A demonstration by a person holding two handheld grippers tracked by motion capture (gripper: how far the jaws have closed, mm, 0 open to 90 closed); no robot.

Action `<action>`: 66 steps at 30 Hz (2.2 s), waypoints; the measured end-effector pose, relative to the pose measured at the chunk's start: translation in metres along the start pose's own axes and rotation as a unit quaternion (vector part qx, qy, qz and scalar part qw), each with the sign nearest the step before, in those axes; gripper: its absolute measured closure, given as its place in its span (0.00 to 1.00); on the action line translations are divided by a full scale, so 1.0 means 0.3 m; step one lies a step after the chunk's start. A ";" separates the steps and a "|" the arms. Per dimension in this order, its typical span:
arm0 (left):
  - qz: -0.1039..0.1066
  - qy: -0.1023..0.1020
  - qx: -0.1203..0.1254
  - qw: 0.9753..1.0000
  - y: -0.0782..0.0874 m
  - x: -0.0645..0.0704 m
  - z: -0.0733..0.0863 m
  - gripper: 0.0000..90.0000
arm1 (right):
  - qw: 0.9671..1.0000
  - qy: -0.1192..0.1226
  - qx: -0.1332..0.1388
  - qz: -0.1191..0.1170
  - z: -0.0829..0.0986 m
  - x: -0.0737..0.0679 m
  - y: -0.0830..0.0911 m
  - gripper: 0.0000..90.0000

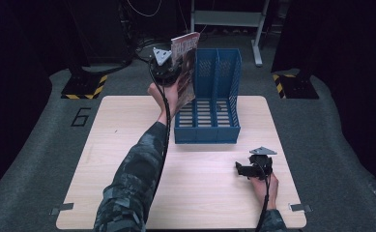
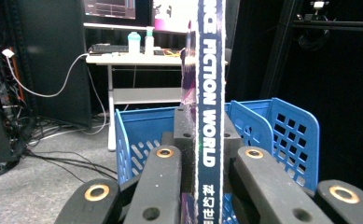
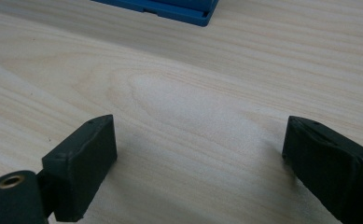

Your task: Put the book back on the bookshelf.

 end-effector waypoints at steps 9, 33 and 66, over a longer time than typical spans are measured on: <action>-0.011 -0.001 0.026 1.000 -0.016 0.005 0.063 0.94 | 1.000 0.002 0.001 -0.001 0.000 0.000 0.000 0.11; -0.013 0.018 0.052 0.998 -0.059 -0.021 0.229 0.94 | 1.000 0.001 0.003 -0.001 0.000 0.000 0.002 0.13; 0.048 -0.007 -0.060 0.997 0.026 -0.043 0.297 0.92 | 1.000 -0.003 0.002 0.002 0.001 -0.002 0.003 0.14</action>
Point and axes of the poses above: each handheld gripper's, and its own axes: y roughly backward along the jaws, z roughly out of its underside, x roughly to its right, the point moved 2 cm from there along -y, roughly forward along the jaws, and after that the axes turned 6 degrees about z, right-handed, at the moved point
